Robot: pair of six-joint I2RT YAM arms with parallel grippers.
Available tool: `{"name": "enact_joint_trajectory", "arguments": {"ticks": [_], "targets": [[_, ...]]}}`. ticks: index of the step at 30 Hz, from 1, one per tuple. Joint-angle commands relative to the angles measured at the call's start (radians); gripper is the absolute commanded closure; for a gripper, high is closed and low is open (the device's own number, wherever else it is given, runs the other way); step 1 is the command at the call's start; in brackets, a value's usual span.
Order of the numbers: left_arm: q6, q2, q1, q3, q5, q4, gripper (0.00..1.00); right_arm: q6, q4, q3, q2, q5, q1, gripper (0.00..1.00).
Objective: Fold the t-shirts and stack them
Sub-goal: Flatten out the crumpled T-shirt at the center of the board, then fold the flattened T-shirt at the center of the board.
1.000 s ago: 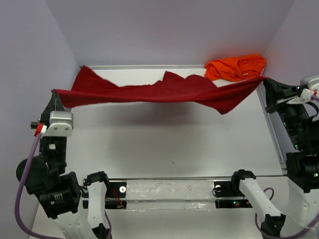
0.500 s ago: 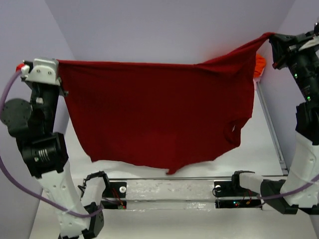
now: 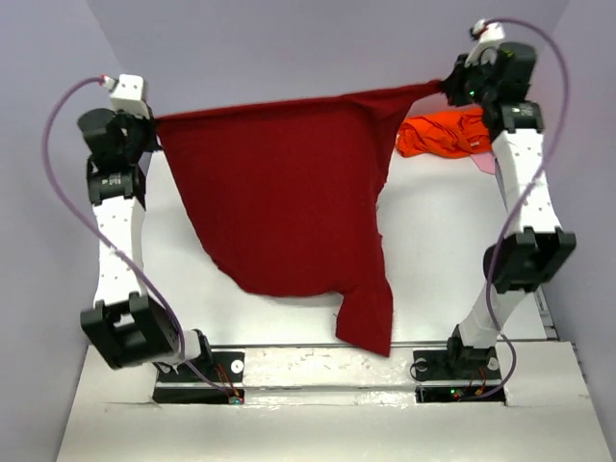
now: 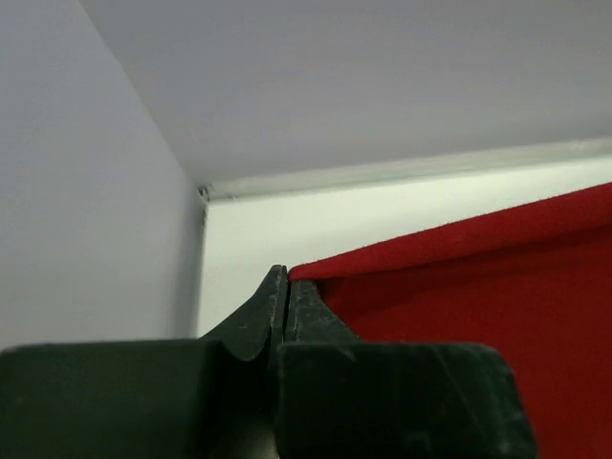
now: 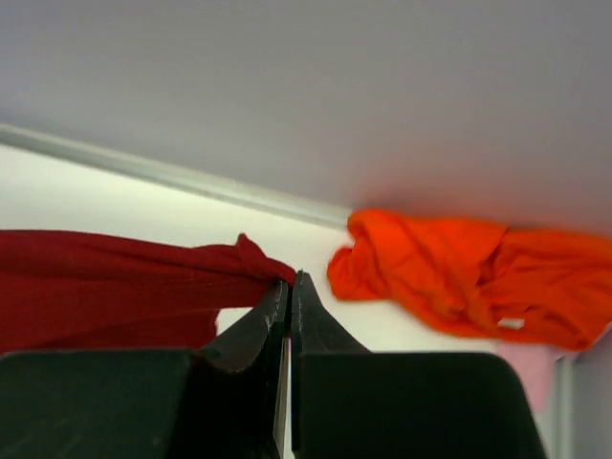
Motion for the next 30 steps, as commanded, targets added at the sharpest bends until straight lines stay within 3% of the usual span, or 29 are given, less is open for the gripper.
{"name": "enact_joint_trajectory", "arguments": {"ticks": [1,10,18,24,30], "targets": [[0.019,0.103,-0.019,-0.144,-0.087,0.205,1.00,0.012,0.092,-0.069,0.152,0.051,-0.013,1.00],[0.065,0.349,-0.091,-0.250,-0.114,0.296,1.00,-0.055,0.164,-0.210,0.360,0.074,0.047,1.00],[0.131,0.365,-0.213,-0.292,-0.187,0.308,1.00,-0.093,0.179,-0.269,0.400,0.097,0.142,1.00],[0.148,0.368,-0.255,-0.260,-0.216,0.294,1.00,-0.106,0.153,-0.163,0.429,0.103,0.191,1.00],[0.139,0.421,-0.255,-0.155,-0.246,0.202,1.00,-0.100,0.089,0.134,0.573,0.134,0.191,1.00]]}}
